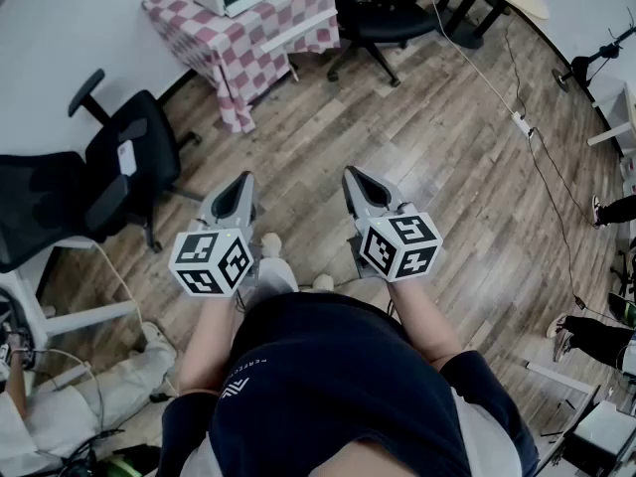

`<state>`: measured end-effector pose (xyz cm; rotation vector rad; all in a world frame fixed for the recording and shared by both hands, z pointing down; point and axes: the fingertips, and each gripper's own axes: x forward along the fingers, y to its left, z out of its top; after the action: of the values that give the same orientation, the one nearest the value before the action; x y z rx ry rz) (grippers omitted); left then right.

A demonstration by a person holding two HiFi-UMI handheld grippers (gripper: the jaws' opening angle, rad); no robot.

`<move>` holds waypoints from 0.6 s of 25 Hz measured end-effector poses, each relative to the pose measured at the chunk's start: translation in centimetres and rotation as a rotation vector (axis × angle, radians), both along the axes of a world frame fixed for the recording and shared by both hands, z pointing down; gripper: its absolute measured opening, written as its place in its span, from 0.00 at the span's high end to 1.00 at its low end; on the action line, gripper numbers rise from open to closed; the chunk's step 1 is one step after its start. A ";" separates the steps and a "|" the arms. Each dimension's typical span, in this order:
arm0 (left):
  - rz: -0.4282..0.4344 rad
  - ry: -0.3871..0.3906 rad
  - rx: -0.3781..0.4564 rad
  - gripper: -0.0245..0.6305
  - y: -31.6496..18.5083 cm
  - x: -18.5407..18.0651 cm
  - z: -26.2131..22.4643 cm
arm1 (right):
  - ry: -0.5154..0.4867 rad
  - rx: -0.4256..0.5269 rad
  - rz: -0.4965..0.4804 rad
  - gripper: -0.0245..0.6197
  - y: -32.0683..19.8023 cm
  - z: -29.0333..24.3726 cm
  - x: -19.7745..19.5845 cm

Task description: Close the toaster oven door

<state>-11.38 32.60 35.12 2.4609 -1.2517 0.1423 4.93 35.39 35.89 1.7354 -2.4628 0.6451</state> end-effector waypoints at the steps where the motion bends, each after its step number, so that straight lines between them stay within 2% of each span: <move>1: 0.003 0.005 -0.002 0.94 0.1 0.2 0.1 | 0.000 -0.001 0.001 0.96 0.2 0.0 0.1; 9: 0.007 -0.002 -0.004 0.94 1.6 1.3 0.6 | -0.015 -0.021 -0.005 0.96 1.4 0.9 0.9; 15: 0.020 0.013 -0.007 0.94 0.8 1.0 1.3 | -0.037 -0.038 -0.007 0.96 0.6 2.4 0.6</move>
<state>-10.38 33.38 36.42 2.4647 -1.2197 0.1358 5.54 36.01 38.27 1.7155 -2.4626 0.7254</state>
